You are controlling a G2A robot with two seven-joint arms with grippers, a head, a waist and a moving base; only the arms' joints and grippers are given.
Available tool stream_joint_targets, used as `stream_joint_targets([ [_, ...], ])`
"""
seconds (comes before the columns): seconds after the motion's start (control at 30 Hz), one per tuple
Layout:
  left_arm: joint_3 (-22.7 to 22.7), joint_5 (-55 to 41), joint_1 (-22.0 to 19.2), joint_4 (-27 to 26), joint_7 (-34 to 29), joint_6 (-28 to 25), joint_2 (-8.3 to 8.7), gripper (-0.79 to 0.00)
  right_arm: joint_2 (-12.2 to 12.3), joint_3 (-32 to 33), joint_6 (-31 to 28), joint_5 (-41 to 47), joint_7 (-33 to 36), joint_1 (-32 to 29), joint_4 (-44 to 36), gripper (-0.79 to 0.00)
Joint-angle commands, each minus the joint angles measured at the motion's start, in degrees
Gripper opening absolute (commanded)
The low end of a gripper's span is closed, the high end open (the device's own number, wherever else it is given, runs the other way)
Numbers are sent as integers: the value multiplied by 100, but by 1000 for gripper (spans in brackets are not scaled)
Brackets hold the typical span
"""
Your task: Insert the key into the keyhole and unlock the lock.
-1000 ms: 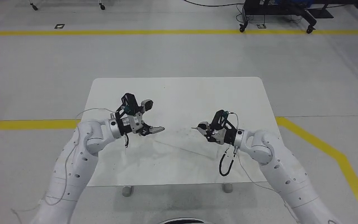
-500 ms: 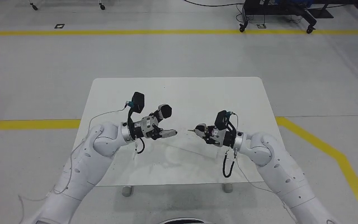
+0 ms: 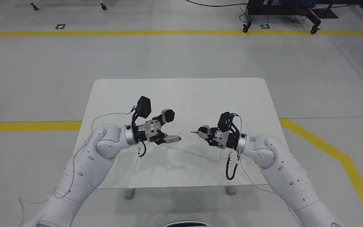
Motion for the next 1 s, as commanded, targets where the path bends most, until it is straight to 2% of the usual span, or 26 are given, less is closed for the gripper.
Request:
stream_joint_targets([
  [0.0,0,-23,0,0,0,0,0,0,0,0,0,0,0,0,0,-785],
  [0.13,0,-23,0,0,0,0,0,0,-8,-6,48,107,-103,-36,-23,-785],
  [0.23,0,-23,0,0,0,0,0,0,-2,214,51,318,-713,-191,-12,-785],
  [0.43,0,-23,0,0,0,0,0,0,79,873,-748,387,-1977,-773,93,-785],
  [0.6,0,-23,0,0,0,0,0,0,120,1080,-1139,248,-2075,-908,130,-785],
  [0.97,1,-28,10,0,11,25,-1,0,119,1069,-1118,245,-2056,-911,128,-785],
])
